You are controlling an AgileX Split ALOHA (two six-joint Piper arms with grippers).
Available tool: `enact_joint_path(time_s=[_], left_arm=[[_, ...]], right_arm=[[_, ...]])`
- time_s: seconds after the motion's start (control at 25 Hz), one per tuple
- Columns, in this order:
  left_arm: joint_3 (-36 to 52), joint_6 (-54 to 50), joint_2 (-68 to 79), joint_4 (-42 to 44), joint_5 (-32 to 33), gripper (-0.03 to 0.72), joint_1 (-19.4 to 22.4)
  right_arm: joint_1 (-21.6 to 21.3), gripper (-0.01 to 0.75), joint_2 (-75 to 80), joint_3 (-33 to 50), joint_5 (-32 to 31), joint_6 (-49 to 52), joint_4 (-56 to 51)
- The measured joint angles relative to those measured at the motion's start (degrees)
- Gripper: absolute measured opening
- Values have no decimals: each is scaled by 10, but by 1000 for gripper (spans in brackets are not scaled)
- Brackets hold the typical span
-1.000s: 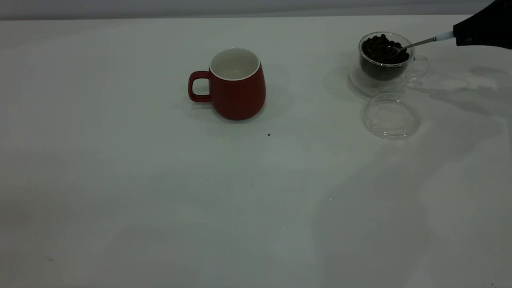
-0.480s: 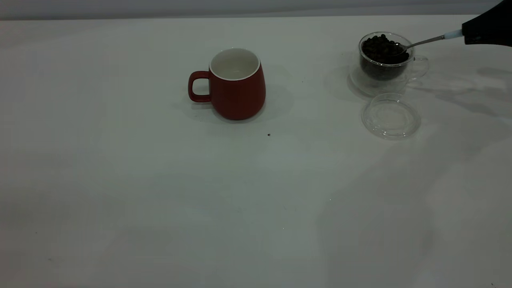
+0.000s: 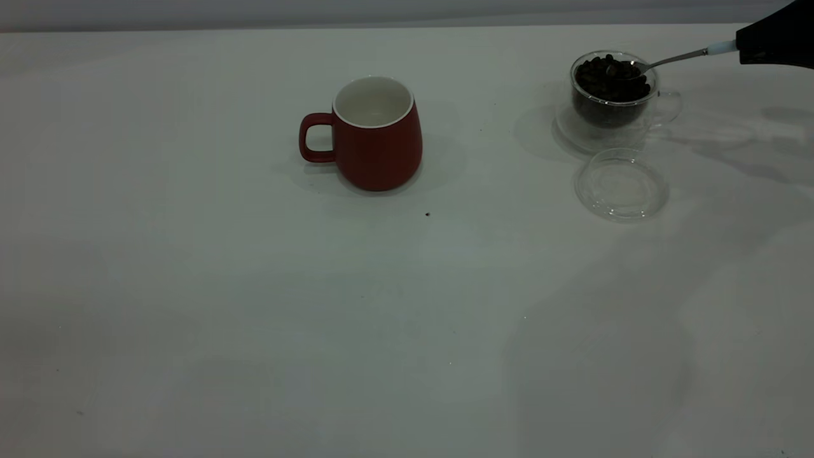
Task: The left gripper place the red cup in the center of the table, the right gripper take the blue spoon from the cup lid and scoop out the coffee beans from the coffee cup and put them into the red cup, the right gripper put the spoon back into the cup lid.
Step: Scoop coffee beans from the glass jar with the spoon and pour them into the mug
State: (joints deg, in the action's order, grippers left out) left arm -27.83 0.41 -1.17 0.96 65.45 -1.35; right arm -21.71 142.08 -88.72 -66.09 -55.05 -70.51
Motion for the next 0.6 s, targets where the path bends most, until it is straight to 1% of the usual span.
enact_joint_path(time_s=[0.6], left_arm=[[0,0,0,0,0,587,0]], right_arm=[[0,108,0,0,0,-7,-11]])
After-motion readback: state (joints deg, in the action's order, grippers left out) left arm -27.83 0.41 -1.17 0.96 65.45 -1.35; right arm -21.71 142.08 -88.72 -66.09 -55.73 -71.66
